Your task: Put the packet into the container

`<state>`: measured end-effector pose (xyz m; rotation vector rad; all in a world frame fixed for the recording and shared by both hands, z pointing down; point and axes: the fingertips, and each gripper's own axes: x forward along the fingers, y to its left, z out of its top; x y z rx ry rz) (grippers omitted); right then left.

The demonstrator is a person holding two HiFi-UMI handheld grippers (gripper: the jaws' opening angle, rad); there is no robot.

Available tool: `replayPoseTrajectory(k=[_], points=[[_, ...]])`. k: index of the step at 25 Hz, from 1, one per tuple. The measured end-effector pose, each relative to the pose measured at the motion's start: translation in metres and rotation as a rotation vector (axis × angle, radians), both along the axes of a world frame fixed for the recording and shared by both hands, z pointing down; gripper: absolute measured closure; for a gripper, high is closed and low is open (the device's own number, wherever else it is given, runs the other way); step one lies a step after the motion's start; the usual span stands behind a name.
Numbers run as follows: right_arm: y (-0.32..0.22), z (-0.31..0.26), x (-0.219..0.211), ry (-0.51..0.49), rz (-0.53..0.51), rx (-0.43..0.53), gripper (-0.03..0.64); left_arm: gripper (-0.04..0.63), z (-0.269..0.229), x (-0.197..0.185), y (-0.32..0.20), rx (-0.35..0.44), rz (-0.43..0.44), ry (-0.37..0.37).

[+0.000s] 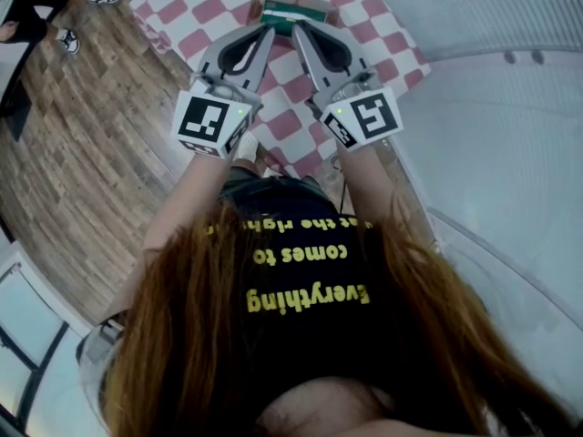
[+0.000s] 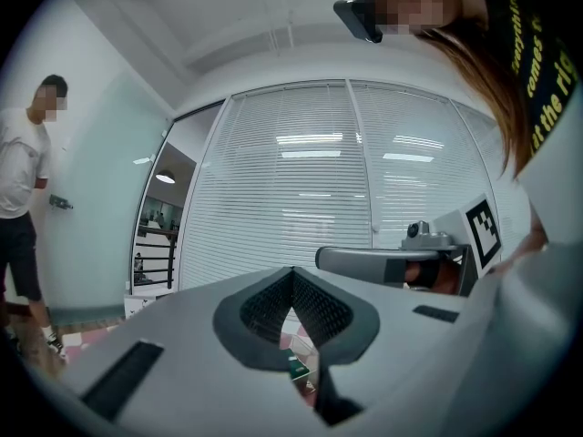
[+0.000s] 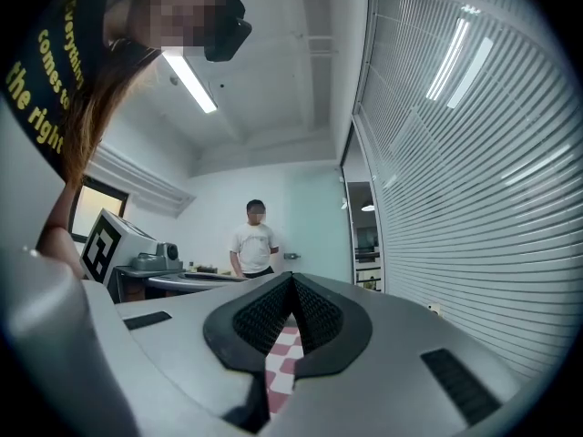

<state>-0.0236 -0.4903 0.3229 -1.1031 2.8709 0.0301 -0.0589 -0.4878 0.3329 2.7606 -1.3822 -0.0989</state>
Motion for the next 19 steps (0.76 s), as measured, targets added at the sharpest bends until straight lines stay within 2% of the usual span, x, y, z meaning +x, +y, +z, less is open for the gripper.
replayPoseTrajectory(k=[19], points=[[0.011, -0.01, 0.002, 0.008, 0.014, 0.051, 0.603, 0.595, 0.002, 0.011, 0.01, 0.026, 0.007, 0.009]])
